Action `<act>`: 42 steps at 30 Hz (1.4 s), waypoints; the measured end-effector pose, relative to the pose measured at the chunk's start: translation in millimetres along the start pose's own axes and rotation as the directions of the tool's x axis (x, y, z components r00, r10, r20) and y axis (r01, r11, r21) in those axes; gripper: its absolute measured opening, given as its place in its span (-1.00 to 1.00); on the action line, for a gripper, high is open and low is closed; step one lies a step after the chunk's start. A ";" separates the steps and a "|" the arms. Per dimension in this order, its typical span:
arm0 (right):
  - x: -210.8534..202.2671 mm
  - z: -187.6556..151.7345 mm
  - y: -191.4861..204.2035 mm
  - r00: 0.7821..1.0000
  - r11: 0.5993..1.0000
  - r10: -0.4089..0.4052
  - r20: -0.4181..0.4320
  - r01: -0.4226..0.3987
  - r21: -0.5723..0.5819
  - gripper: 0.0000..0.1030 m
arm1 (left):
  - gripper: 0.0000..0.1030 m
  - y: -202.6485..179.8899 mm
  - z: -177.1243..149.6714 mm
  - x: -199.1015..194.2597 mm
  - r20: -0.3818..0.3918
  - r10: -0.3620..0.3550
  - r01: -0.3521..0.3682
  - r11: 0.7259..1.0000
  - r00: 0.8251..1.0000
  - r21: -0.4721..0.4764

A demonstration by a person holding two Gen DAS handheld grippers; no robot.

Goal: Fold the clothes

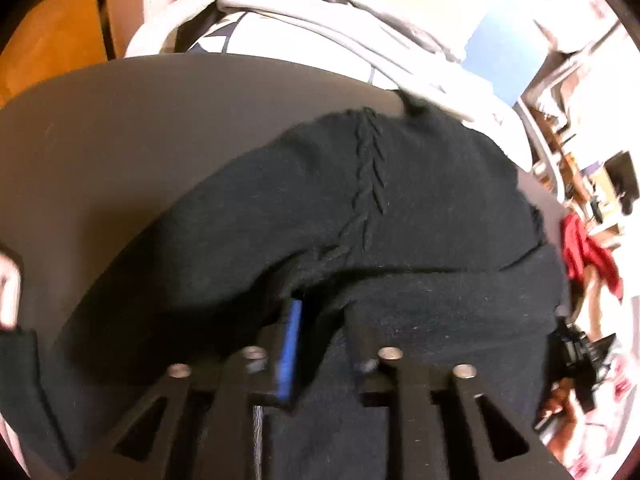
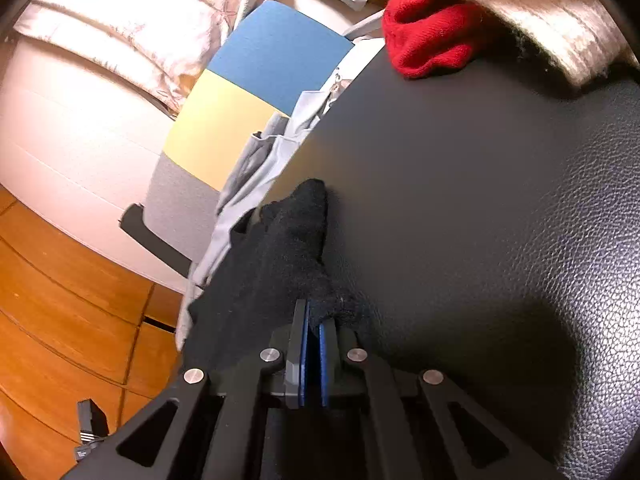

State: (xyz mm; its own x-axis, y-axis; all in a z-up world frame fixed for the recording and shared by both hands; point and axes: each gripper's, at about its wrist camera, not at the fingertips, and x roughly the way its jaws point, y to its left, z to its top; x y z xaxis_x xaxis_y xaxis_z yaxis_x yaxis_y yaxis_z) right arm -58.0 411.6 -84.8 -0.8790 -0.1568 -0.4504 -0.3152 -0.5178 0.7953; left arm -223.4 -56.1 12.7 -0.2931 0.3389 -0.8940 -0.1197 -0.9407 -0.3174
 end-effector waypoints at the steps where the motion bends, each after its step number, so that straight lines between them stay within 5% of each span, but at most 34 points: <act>1: -1.4 0.2 -1.1 1.000 1.000 0.020 0.003 -0.020 0.006 -0.92 | -0.12 0.3 -2.0 -3.2 0.011 -0.005 0.005 1.000 1.000 0.001; 6: -4.0 3.8 3.1 0.995 0.995 0.095 -0.037 -0.095 0.012 -0.54 | 0.25 2.4 -24.6 -3.4 0.033 -0.032 0.032 0.999 0.999 -0.009; 13: 8.5 -0.1 13.2 0.982 0.989 0.136 -0.133 -0.127 0.071 -0.50 | 0.51 -18.1 -34.3 25.4 0.061 0.096 -0.099 0.994 0.994 0.050; 14: 9.6 0.3 18.0 0.984 0.993 0.119 -0.134 -0.115 0.035 -0.66 | 0.51 -21.9 -31.7 27.2 0.064 0.104 -0.108 0.993 0.992 0.053; 15: 8.2 2.9 22.3 0.987 0.995 0.102 -0.127 -0.102 0.008 -0.91 | 0.37 -25.7 -29.2 29.0 0.067 0.113 -0.117 0.992 0.991 0.056; 16: 6.7 5.6 26.7 0.989 0.996 0.085 -0.119 -0.088 -0.019 -0.91 | -0.17 -28.2 -28.0 31.4 0.054 0.138 -0.141 0.987 0.989 0.075; 18: -3.4 13.0 31.2 0.993 0.995 0.089 -0.074 -0.092 -0.027 -0.92 | -0.52 -33.2 -25.7 36.1 0.029 0.186 -0.188 0.976 0.982 0.112; 19: -11.7 17.7 31.4 0.993 0.994 0.108 -0.038 -0.109 -0.010 -0.92 | -0.64 -32.3 -24.7 32.1 0.021 0.154 -0.155 0.981 0.988 0.116; 22: -13.6 22.5 26.4 0.996 1.000 0.008 -0.085 -0.010 -0.030 -0.85 | -0.64 -26.5 -25.3 22.8 -0.018 0.100 -0.098 0.989 0.995 0.112; 25: -4.3 16.1 12.4 0.970 0.997 -0.064 -0.234 0.053 -0.056 -0.66 | -0.63 -21.9 -28.3 22.2 -0.073 0.105 -0.096 0.989 0.992 0.113; 28: -28.2 25.2 15.9 0.975 0.990 -0.105 -0.196 0.084 -0.112 -0.56 | -0.62 -17.4 -31.6 16.3 -0.059 0.118 -0.111 0.988 0.991 0.109; 30: -44.8 34.5 25.2 0.975 0.968 -0.180 -0.132 0.152 -0.201 -0.50 | -0.61 -17.0 -32.1 9.6 -0.013 0.126 -0.124 0.986 0.992 0.109; 35: -26.8 53.9 79.4 0.975 0.880 -0.206 -0.084 0.147 -0.451 -0.50 | -0.49 -50.1 -25.5 7.0 0.137 0.188 -0.213 0.956 0.973 0.200; 40: 43.8 54.8 109.9 0.914 0.721 -0.393 -0.098 0.240 -0.650 -0.50 | -0.48 -45.9 -27.2 13.4 0.097 0.197 -0.212 0.960 0.976 0.183; 42: 70.4 60.4 101.5 0.865 0.675 -0.494 -0.088 0.317 -0.666 -0.50 | -0.45 -45.7 -25.8 25.7 0.066 0.178 -0.186 0.971 0.982 0.147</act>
State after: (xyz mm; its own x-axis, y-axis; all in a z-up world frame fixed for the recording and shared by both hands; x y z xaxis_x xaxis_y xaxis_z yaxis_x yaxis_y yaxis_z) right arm -173.5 398.8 -11.3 -0.5735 0.0460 -0.8179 -0.2535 -0.9594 0.1238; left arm -201.0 -4.7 -4.0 -0.3719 0.1660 -0.9133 -0.2010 -0.9750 -0.0953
